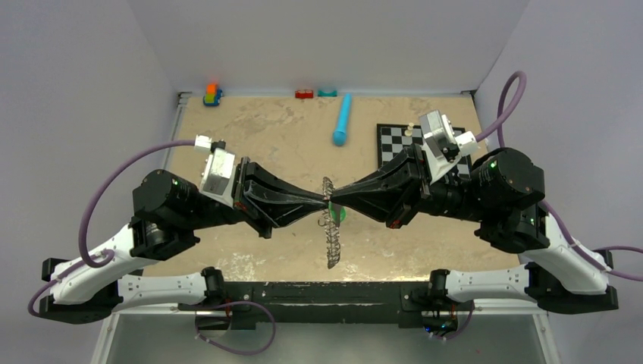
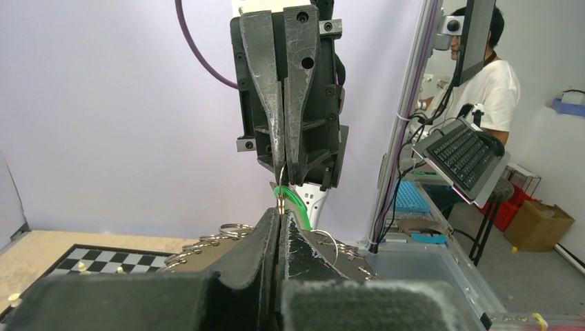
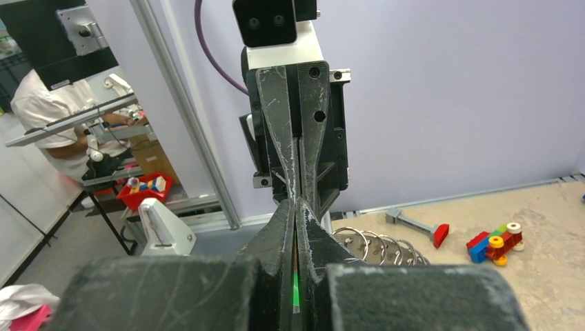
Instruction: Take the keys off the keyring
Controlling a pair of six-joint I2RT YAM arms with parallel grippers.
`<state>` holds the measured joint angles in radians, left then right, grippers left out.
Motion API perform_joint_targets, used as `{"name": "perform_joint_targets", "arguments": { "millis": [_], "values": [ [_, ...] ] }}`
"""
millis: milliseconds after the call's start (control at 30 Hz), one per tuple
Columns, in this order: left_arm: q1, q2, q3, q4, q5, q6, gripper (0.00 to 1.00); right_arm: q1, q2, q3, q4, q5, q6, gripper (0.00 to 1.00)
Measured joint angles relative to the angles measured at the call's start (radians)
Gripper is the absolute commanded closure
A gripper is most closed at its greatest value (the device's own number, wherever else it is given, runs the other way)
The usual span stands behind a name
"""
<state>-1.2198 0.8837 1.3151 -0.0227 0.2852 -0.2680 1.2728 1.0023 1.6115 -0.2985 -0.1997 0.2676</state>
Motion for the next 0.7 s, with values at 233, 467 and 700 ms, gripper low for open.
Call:
{"name": "perform_joint_targets", "arguments": {
  "millis": [233, 467, 700],
  "values": [
    [0.000, 0.000, 0.000, -0.011, -0.011, 0.000, 1.00, -0.002, 0.000, 0.000, -0.005, 0.000, 0.000, 1.00],
    [-0.001, 0.005, 0.011, -0.051, -0.032, 0.000, 1.00, -0.004, 0.000, 0.000, -0.022, 0.005, 0.000, 1.00],
    [-0.001, 0.016, 0.054, -0.113, -0.043, 0.002, 1.00, -0.004, 0.018, 0.002, -0.005, 0.003, 0.002, 1.00]
  ]
}}
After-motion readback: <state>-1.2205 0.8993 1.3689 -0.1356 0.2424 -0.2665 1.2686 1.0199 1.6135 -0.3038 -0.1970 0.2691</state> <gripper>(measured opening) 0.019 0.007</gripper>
